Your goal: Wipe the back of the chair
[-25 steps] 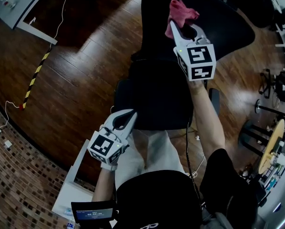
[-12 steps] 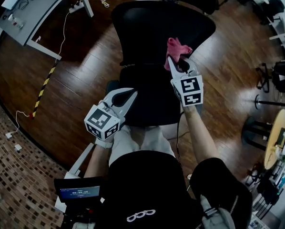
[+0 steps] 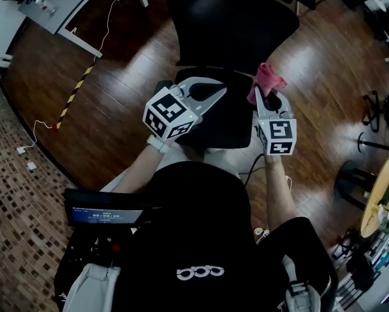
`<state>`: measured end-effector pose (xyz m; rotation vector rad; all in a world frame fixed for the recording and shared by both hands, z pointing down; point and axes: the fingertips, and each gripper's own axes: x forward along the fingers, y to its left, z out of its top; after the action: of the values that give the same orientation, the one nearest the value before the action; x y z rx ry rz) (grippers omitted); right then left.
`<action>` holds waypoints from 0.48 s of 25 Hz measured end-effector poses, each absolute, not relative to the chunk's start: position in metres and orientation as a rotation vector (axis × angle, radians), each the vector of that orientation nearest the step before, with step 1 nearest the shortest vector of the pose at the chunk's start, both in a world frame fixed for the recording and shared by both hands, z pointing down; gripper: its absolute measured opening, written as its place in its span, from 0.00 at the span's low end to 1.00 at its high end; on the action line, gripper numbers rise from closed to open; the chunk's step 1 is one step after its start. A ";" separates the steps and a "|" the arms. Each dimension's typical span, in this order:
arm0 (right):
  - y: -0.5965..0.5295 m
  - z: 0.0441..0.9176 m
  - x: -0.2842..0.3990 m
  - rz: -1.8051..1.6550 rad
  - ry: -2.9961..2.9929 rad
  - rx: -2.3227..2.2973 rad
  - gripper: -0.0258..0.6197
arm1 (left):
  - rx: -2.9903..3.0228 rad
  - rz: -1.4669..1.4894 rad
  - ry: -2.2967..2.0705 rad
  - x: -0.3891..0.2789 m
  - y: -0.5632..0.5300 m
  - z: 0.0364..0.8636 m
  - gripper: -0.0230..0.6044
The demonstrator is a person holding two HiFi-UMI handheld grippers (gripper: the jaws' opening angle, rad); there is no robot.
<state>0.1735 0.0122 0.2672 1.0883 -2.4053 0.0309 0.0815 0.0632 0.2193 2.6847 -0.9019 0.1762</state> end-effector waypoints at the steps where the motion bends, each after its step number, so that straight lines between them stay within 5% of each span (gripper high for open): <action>1: 0.018 0.272 0.174 0.043 -2.408 1.084 0.11 | 2.687 0.185 -0.885 0.085 0.065 0.223 0.02; 12: 0.057 0.316 0.163 0.156 -2.385 1.020 0.11 | 2.637 0.299 -0.791 0.091 0.081 0.273 0.02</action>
<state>0.1628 0.0568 0.3161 1.0203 -2.3851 0.1561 0.0909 0.0810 0.2734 2.6369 -0.7910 0.2990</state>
